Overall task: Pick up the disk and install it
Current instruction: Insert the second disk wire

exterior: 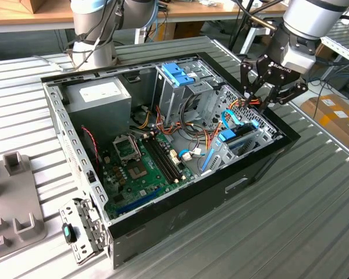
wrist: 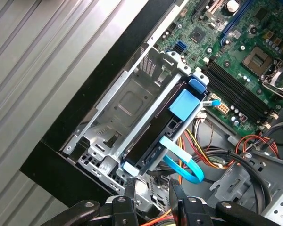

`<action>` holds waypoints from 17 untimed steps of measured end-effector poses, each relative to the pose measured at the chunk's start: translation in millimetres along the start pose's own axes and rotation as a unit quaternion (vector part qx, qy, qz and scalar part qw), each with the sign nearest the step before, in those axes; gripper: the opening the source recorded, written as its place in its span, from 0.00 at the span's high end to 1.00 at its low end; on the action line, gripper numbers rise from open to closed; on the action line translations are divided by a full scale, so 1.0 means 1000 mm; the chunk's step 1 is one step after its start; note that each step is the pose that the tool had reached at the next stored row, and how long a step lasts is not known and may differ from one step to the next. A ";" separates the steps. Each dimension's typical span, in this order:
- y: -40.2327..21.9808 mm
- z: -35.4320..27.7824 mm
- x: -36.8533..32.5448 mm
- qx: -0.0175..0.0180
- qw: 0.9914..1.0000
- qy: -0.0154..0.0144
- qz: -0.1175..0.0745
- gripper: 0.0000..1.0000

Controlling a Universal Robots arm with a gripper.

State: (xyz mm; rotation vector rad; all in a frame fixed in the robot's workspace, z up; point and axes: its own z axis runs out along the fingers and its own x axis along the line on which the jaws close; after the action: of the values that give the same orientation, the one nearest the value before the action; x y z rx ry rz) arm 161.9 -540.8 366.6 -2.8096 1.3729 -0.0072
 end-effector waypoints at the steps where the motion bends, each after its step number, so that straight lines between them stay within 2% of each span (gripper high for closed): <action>1: -0.0007 0.0000 0.0003 0.000 1.000 0.000 0.000 0.58; 12: -0.0098 0.0001 0.0036 0.000 1.000 0.000 -0.006 0.58; 17: -0.0167 0.0002 0.0057 0.000 1.000 0.000 -0.010 0.58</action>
State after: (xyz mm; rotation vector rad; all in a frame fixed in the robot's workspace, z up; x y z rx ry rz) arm 178.6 -535.1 366.6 -2.8237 1.3437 -0.0070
